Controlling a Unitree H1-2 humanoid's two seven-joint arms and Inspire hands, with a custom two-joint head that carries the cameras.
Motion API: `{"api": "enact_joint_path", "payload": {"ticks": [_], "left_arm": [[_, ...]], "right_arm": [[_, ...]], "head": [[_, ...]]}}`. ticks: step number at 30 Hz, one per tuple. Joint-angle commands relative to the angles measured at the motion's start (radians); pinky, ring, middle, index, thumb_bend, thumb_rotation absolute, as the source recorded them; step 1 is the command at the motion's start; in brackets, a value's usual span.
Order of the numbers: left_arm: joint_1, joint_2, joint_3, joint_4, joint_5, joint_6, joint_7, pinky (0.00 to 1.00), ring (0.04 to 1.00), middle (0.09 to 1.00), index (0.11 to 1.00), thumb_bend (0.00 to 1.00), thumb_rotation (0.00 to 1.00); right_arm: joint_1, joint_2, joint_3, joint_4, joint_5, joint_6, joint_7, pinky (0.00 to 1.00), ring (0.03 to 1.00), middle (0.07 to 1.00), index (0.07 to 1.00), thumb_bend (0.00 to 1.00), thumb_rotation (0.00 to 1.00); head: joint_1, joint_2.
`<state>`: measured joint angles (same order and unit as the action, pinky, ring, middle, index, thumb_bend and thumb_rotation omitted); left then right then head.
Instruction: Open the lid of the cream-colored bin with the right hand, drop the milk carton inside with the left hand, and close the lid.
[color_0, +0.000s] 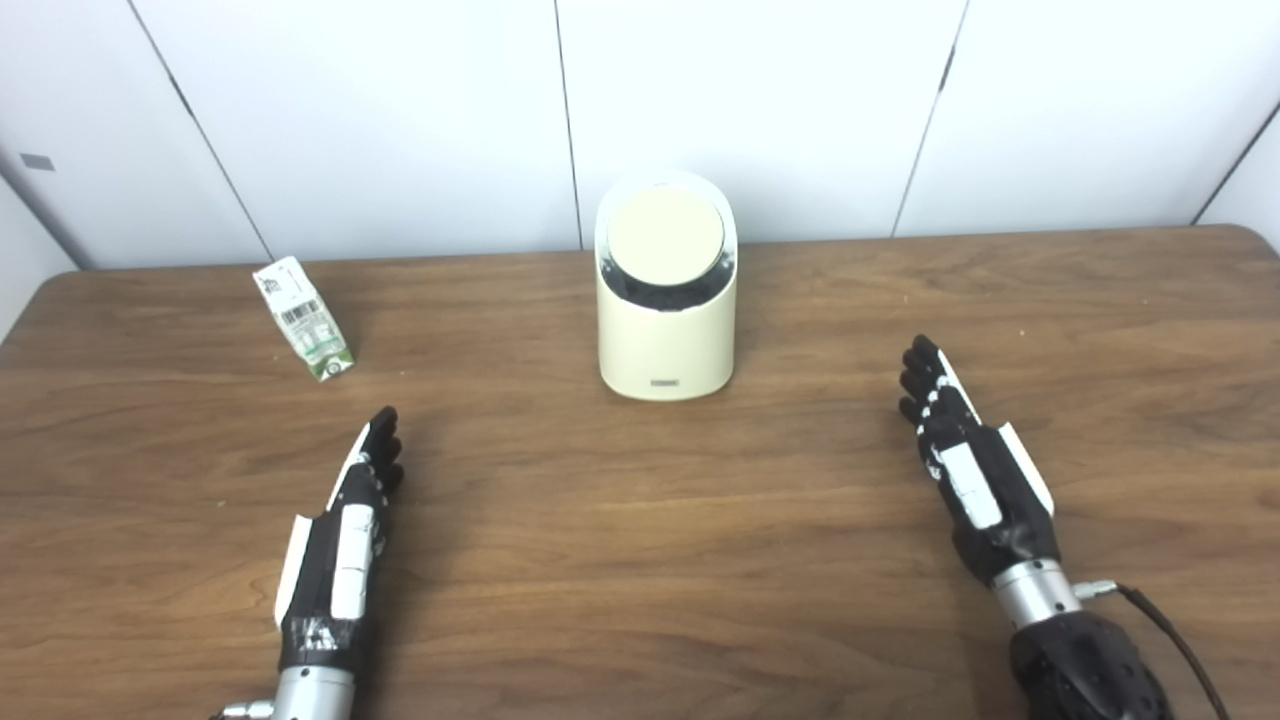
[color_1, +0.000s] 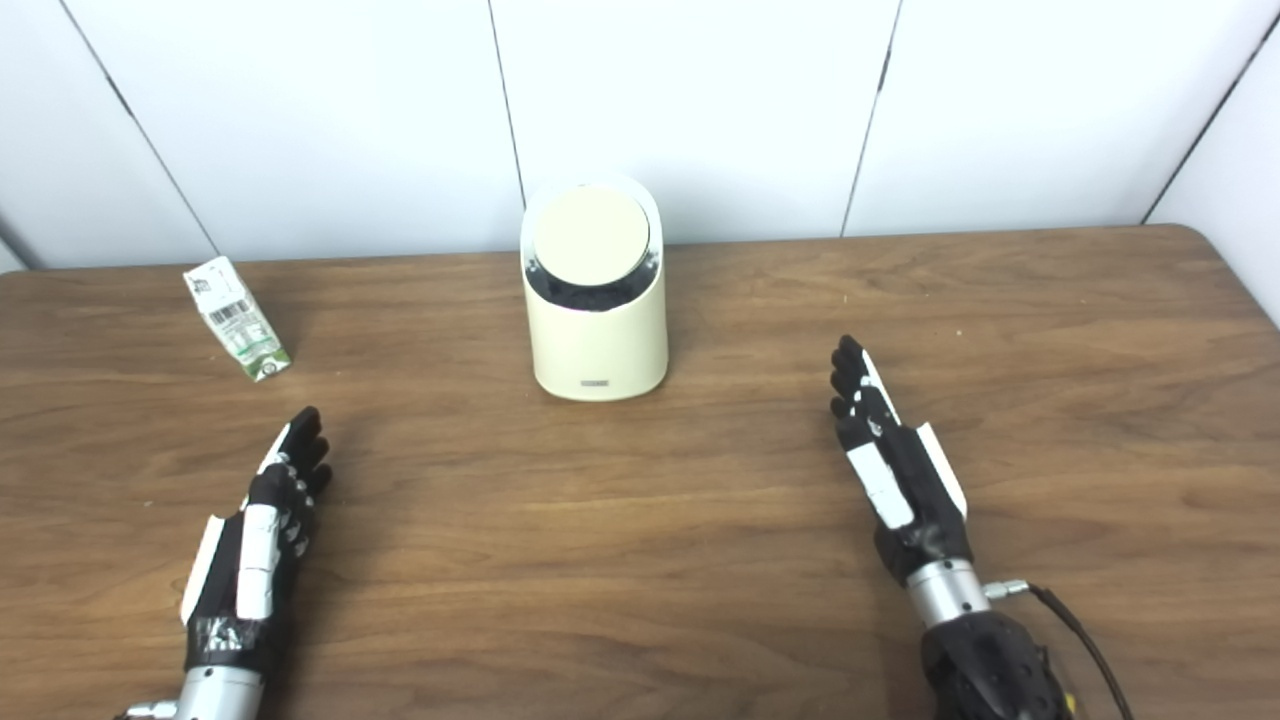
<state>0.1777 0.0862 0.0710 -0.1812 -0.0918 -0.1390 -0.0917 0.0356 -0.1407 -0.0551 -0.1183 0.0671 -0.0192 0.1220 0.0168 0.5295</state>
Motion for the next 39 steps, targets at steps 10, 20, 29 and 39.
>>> {"api": "enact_joint_path", "payload": {"ticks": [10, 20, 29, 39], "left_arm": [[0.022, -0.02, -0.003, 0.078, 0.007, -0.133, 0.009, 1.0, 1.0, 1.0, 1.0, 0.53, 0.87], [0.025, -0.032, -0.013, 0.1, 0.053, -0.151, 0.026, 1.0, 1.0, 1.0, 1.0, 0.49, 0.86], [0.021, -0.031, -0.015, 0.124, 0.071, -0.175, 0.03, 1.0, 1.0, 1.0, 1.0, 0.49, 0.86], [0.024, -0.033, -0.022, 0.116, 0.075, -0.171, 0.034, 1.0, 1.0, 1.0, 1.0, 0.48, 0.88]], "right_arm": [[-0.048, 0.072, 0.009, -0.055, -0.088, -0.053, -0.085, 0.82, 0.92, 0.937, 0.937, 0.71, 0.62], [-0.185, 0.1, 0.052, -0.042, -0.214, -0.041, -0.147, 0.84, 0.903, 0.912, 0.895, 0.74, 0.48], [-0.324, 0.113, 0.093, -0.019, -0.333, 0.051, -0.184, 0.83, 0.902, 0.909, 0.904, 0.9, 0.39], [-0.495, 0.11, 0.126, 0.072, -0.435, 0.145, -0.208, 0.8, 0.917, 0.926, 0.922, 0.92, 0.29]], "head": [[0.037, -0.122], [0.043, -0.161], [0.016, -0.179], [0.015, -0.168]]}}
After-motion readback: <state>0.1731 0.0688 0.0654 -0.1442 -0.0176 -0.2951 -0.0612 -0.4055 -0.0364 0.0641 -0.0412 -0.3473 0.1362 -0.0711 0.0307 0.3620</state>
